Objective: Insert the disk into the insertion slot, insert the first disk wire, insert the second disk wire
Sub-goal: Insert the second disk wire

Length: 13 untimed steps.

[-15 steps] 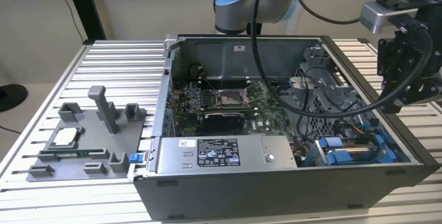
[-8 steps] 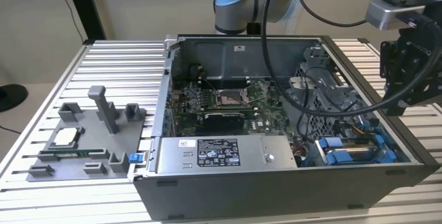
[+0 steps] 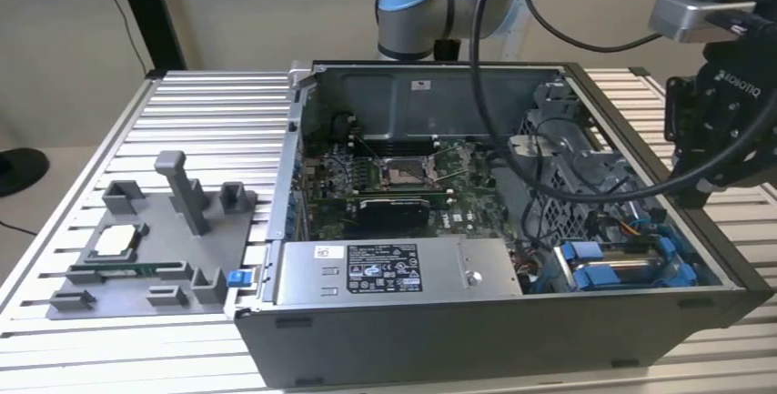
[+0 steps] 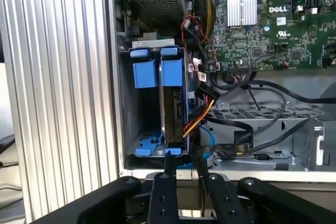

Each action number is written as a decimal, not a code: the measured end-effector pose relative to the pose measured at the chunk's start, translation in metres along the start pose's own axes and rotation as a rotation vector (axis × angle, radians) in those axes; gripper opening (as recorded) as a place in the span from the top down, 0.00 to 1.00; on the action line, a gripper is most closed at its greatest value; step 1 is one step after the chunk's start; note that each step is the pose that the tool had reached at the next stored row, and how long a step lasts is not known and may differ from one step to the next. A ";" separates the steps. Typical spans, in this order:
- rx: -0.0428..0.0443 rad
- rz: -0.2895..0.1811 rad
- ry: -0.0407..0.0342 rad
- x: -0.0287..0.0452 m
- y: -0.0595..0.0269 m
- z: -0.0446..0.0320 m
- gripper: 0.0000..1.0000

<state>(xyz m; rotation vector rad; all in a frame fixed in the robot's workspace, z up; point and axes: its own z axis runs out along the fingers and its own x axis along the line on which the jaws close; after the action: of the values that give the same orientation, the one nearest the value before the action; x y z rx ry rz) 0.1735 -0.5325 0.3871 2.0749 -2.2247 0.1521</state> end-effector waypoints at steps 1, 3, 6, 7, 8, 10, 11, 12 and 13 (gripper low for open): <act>-0.0122 -0.002 0.0063 -0.0004 -0.0001 0.0000 0.00; -0.0376 -0.005 0.0191 -0.0014 -0.0003 -0.0001 0.00; -0.0739 -0.011 0.0362 -0.0033 -0.0006 0.0000 0.00; -0.0844 -0.012 0.0419 -0.0039 -0.0008 0.0000 0.00; -0.0945 -0.013 0.0479 -0.0044 -0.0012 0.0002 0.00; -0.1102 -0.016 0.0591 -0.0049 -0.0024 0.0006 0.00; -0.1134 -0.016 0.0613 -0.0051 -0.0030 0.0014 0.00; -0.1145 -0.016 0.0617 -0.0053 -0.0039 0.0026 0.00; -0.1154 -0.016 0.0619 -0.0059 -0.0058 0.0045 0.00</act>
<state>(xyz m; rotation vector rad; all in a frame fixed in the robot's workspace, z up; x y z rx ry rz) 0.1796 -0.5277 0.3818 2.0003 -2.1275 0.0834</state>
